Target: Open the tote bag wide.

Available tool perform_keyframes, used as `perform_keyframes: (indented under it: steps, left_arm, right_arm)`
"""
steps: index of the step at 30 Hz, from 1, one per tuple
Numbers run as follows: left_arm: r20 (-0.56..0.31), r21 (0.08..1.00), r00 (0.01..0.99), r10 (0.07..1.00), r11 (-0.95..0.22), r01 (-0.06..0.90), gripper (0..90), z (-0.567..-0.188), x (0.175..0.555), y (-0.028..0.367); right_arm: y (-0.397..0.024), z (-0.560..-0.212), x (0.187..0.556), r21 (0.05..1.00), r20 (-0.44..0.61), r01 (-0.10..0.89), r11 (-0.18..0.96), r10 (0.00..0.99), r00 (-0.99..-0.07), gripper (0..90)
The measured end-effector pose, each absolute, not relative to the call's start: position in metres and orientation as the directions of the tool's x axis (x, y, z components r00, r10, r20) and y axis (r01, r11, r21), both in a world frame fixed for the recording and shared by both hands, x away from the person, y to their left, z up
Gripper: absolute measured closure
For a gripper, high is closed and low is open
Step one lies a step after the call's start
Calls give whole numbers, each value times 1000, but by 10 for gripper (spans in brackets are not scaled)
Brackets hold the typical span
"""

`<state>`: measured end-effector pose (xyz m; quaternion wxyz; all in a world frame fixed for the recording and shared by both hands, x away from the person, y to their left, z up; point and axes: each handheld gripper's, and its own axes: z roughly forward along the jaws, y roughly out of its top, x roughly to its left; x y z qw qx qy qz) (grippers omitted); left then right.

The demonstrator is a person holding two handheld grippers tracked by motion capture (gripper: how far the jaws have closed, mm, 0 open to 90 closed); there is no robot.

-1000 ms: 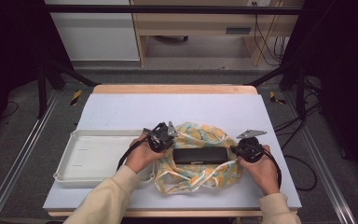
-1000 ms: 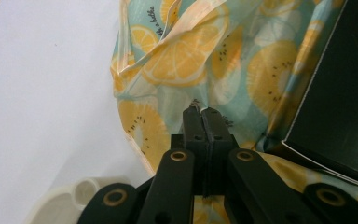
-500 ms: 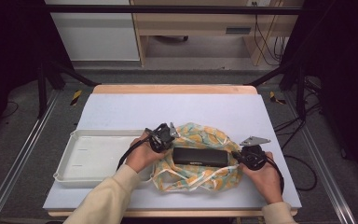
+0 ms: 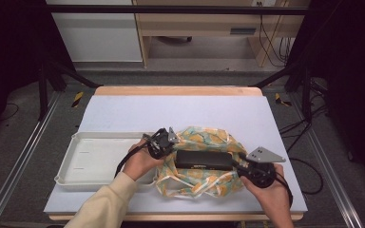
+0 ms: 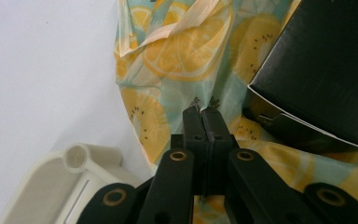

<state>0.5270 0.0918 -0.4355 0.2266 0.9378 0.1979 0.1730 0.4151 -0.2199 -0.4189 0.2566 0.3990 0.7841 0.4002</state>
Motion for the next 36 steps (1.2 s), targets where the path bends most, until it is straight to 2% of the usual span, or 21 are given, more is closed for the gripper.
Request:
perform_keyframes:
  steps: [3, 7, 16, 23, 27, 30, 33, 36]
  left_arm:
    - [228, 512, 855, 466, -804, 302, 900, -435, 524, 95]
    - [217, 525, 853, 474, -793, 307, 900, -435, 522, 97]
    - [213, 507, 838, 503, -790, 345, 897, -446, 530, 95]
    - [213, 599, 825, 523, -737, 312, 876, -433, 520, 100]
    - [227, 641, 816, 532, -712, 286, 774, -425, 515, 102]
    - [240, 684, 798, 553, -679, 265, 636, -417, 511, 103]
    - [235, 724, 786, 573, -642, 251, 502, -405, 505, 108]
    - [219, 747, 782, 583, -616, 250, 384, -396, 498, 114]
  right_arm:
    - [-216, -436, 408, 770, -89, 470, 431, 803, -589, 825]
    - [-224, -457, 410, 705, -75, 530, 471, 793, -605, 892]
    - [-234, -471, 424, 673, -84, 562, 480, 806, -586, 900]
    - [-231, -437, 417, 760, -100, 475, 444, 802, -589, 877]
    - [-221, -414, 424, 777, -131, 428, 462, 783, -608, 877]
    - [-212, -401, 435, 763, -160, 405, 503, 755, -636, 841]
    - [-204, -394, 447, 736, -165, 386, 556, 701, -694, 744]
    - [-196, -393, 458, 690, -168, 386, 613, 653, -738, 605]
